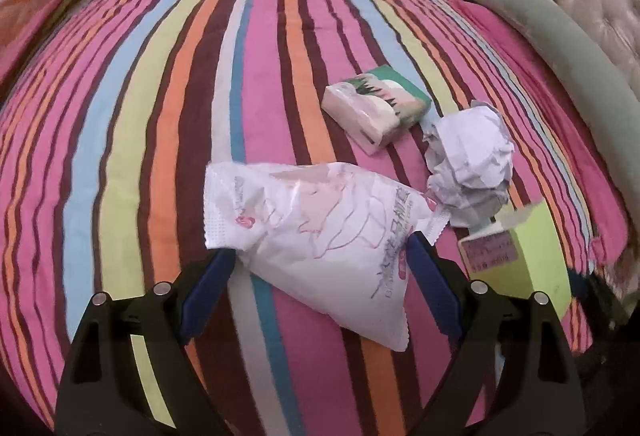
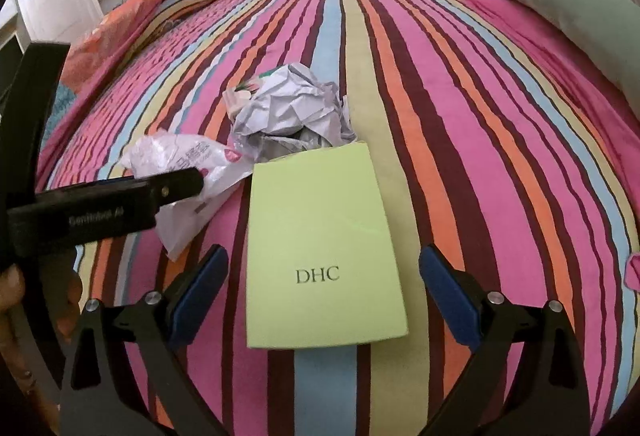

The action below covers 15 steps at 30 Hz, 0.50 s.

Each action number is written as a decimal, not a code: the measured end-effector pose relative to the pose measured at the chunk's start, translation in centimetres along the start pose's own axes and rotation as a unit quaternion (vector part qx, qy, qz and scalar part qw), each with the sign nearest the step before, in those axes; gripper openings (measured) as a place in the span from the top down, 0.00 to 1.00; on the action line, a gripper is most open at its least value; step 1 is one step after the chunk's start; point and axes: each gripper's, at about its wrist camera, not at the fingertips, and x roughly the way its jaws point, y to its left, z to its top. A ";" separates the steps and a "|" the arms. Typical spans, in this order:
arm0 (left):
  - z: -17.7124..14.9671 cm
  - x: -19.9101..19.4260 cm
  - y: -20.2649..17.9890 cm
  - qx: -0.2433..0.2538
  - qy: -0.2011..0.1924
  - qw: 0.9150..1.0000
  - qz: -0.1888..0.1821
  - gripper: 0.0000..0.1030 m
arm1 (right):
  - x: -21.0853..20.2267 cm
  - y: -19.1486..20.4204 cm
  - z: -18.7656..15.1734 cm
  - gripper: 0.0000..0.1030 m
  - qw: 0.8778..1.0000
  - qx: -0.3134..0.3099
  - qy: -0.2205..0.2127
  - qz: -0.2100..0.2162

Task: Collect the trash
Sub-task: 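Grasp the white wrapper with the left tool while the right tool grasps the green DHC box, then carry the wrapper and DHC box in both tools over the wastebasket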

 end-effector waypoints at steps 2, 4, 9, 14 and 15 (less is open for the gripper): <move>0.1 0.2 -0.1 -0.007 -0.002 1.000 0.004 0.17 | 0.3 0.2 0.0 0.19 1.000 -0.004 0.002 -0.004; 0.0 0.2 -0.4 -0.008 -0.012 1.000 0.011 0.17 | 0.5 0.3 -0.1 0.38 1.000 -0.004 0.007 -0.008; -0.1 0.1 -0.6 -0.004 -0.030 0.999 0.013 0.31 | 0.6 0.2 -0.3 0.45 1.000 -0.003 0.005 -0.010; -0.5 -0.6 -1.3 0.012 -0.047 0.999 0.025 0.41 | 0.2 0.1 -0.6 0.45 1.000 0.004 0.002 -0.009; -0.5 -0.8 -1.3 0.014 -0.048 0.998 0.027 0.41 | 0.1 0.0 -0.6 0.45 1.000 0.005 0.002 -0.010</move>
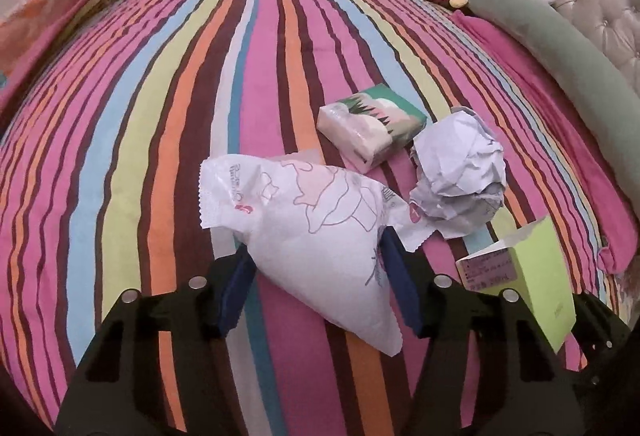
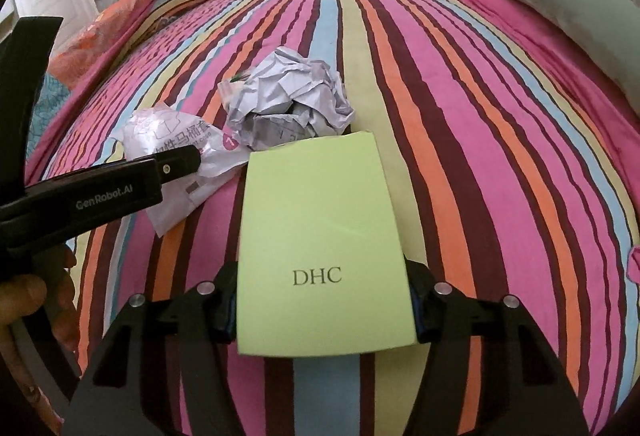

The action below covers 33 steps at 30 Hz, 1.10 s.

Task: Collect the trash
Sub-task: 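Carry the wrapper and DHC box in both tools over the wastebasket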

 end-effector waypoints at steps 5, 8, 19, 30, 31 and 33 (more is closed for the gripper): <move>-0.7 -1.5 0.0 0.007 -0.012 1.000 0.004 0.42 | -0.9 0.1 -0.6 0.45 1.000 0.008 -0.002 -0.001; -1.3 -3.0 0.0 0.010 -0.018 1.000 0.005 0.43 | -1.7 0.2 -1.1 0.45 1.000 0.019 -0.001 0.005; -5.3 -9.3 0.7 0.012 -0.035 0.999 -0.002 0.43 | -6.2 0.8 -4.5 0.45 0.999 0.035 -0.010 0.010; -12.9 -15.7 1.7 0.015 -0.042 0.999 -0.017 0.43 | -10.6 0.5 -9.1 0.45 0.998 0.050 -0.013 0.024; -13.5 -16.1 1.8 0.017 -0.042 0.999 -0.017 0.43 | -10.9 0.6 -9.5 0.45 0.998 0.050 -0.014 0.025; -14.9 -17.2 1.9 0.017 -0.044 0.999 -0.019 0.43 | -11.7 0.7 -10.2 0.45 0.998 0.050 -0.017 0.028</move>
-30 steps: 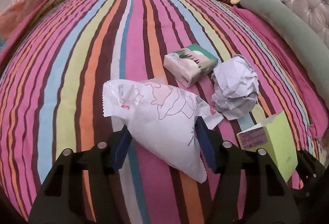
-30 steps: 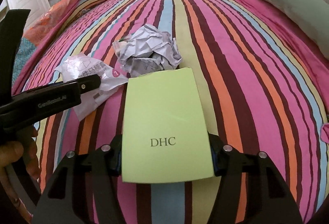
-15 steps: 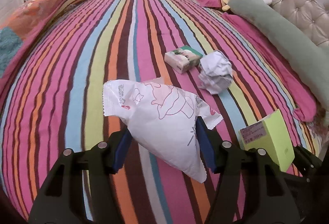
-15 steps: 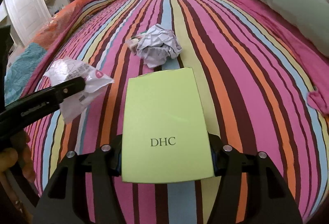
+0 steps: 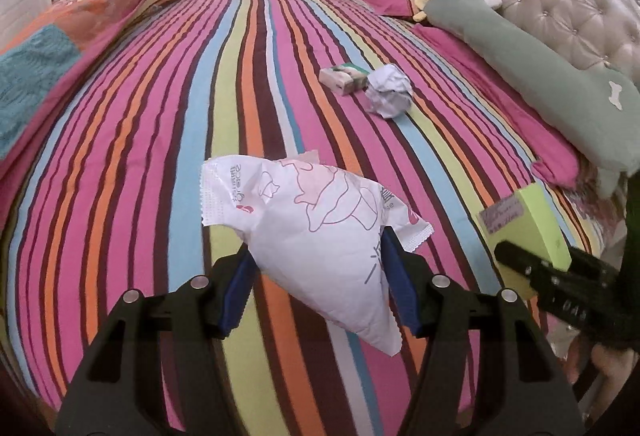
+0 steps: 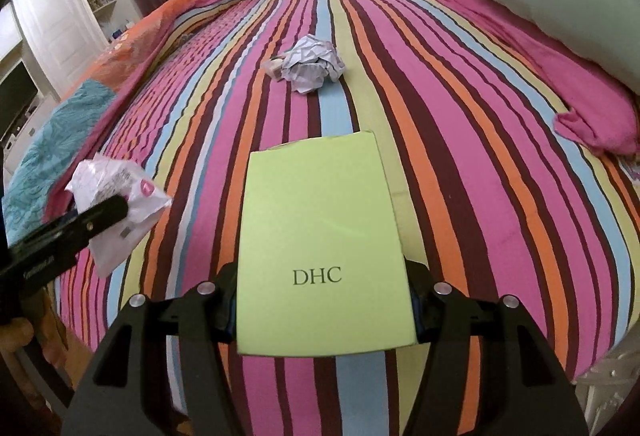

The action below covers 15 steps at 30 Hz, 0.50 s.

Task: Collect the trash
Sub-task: 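Carry the wrapper and DHC box in both tools over the wastebasket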

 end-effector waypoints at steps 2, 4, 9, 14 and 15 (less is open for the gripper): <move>-1.3 -1.3 0.1 -0.001 -0.003 1.000 -0.003 0.43 | -1.0 0.2 -0.8 0.45 1.000 -0.002 -0.004 0.004; -2.4 -2.3 0.1 -0.002 -0.007 1.000 -0.005 0.43 | -1.9 0.4 -1.4 0.45 1.000 -0.007 -0.009 0.009; -5.3 -4.9 -0.1 -0.002 -0.010 1.000 -0.014 0.43 | -4.3 1.1 -3.4 0.45 0.999 -0.019 -0.018 0.018; -8.4 -7.3 -0.5 -0.001 -0.013 1.000 -0.027 0.43 | -6.3 1.5 -6.0 0.45 0.999 -0.025 -0.020 0.028; -8.9 -7.5 -0.6 0.002 -0.012 1.000 -0.027 0.43 | -6.6 1.5 -6.5 0.45 0.999 -0.025 -0.020 0.030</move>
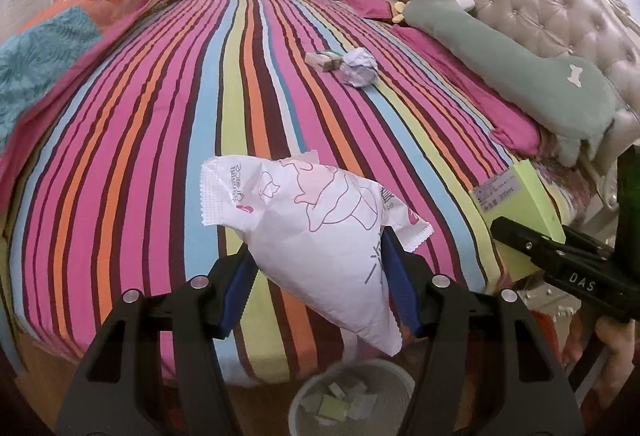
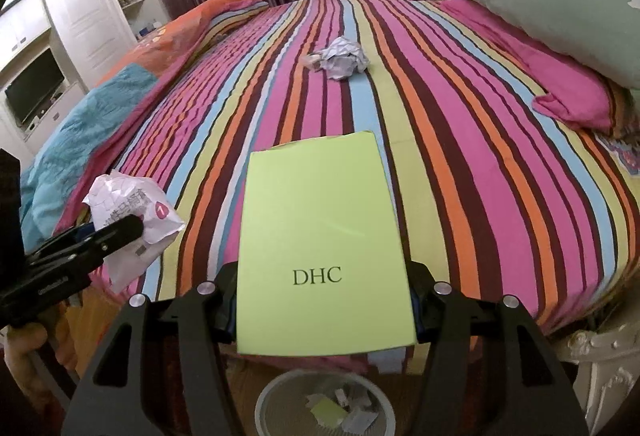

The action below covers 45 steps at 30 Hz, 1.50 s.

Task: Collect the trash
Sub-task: 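Carry the wrapper and DHC box in both tools over the wastebasket, then open the left tool over the wastebasket while the right tool opens too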

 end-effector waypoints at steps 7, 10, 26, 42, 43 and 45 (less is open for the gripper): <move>-4.2 -1.4 -1.2 0.016 0.018 1.000 -0.008 0.43 | -1.6 0.6 -3.0 0.45 1.000 -0.008 0.007 0.005; -5.7 -1.7 -1.5 0.017 0.029 0.999 -0.014 0.43 | -2.1 0.7 -4.4 0.45 1.000 -0.007 0.013 0.007; -14.7 2.1 -3.2 0.035 0.144 0.989 -0.015 0.43 | 1.5 0.2 -13.1 0.45 0.990 0.000 0.141 -0.023; -19.6 9.6 -4.5 0.070 0.317 0.946 -0.002 0.43 | 9.6 -3.8 -17.5 0.45 0.935 0.119 0.332 -0.014; -19.9 10.3 -4.5 0.068 0.332 0.941 -0.001 0.43 | 10.3 -4.2 -17.9 0.45 0.929 0.130 0.347 -0.013; -20.5 11.4 -4.4 0.063 0.355 0.933 -0.001 0.43 | 11.4 -4.7 -18.6 0.45 0.917 0.150 0.370 -0.010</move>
